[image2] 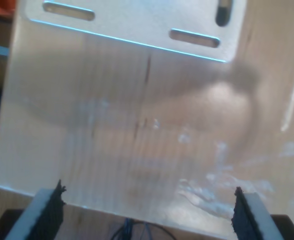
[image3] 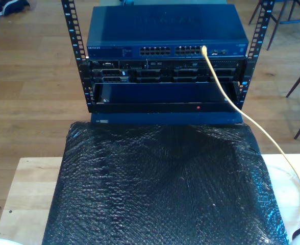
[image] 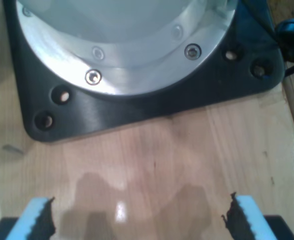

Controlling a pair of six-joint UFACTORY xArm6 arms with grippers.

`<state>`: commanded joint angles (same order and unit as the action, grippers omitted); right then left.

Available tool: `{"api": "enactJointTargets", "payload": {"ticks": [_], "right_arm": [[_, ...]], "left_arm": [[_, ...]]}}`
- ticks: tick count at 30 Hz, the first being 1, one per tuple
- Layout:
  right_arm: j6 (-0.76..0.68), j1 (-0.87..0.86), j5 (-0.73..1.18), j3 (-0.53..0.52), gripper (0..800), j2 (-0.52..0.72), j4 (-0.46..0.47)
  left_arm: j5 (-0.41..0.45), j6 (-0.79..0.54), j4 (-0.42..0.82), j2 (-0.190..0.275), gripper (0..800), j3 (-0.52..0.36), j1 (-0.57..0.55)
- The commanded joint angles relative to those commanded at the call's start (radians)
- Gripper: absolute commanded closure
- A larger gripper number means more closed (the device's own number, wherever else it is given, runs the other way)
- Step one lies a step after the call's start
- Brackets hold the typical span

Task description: Grab the cable and plug it in

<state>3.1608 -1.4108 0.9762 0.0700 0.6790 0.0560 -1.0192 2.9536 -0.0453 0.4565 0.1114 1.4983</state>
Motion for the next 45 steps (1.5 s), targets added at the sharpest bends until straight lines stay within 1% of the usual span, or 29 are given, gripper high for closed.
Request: {"api": "enactJointTargets", "payload": {"ticks": [7,16,45], "right_arm": [[-0.003,0.000,-0.040,-0.018,1,-0.064,-0.003],[-0.005,-0.025,-0.044,-0.020,0,-0.063,-0.006],[-0.005,-0.025,-0.044,-0.023,0,-0.063,-0.006]], "left_arm": [[0.000,0.000,0.000,0.000,0,0.000,0.000],[0.000,0.000,0.000,0.000,0,0.000,0.000],[0.000,0.000,0.000,0.000,0,0.000,0.000]]}}
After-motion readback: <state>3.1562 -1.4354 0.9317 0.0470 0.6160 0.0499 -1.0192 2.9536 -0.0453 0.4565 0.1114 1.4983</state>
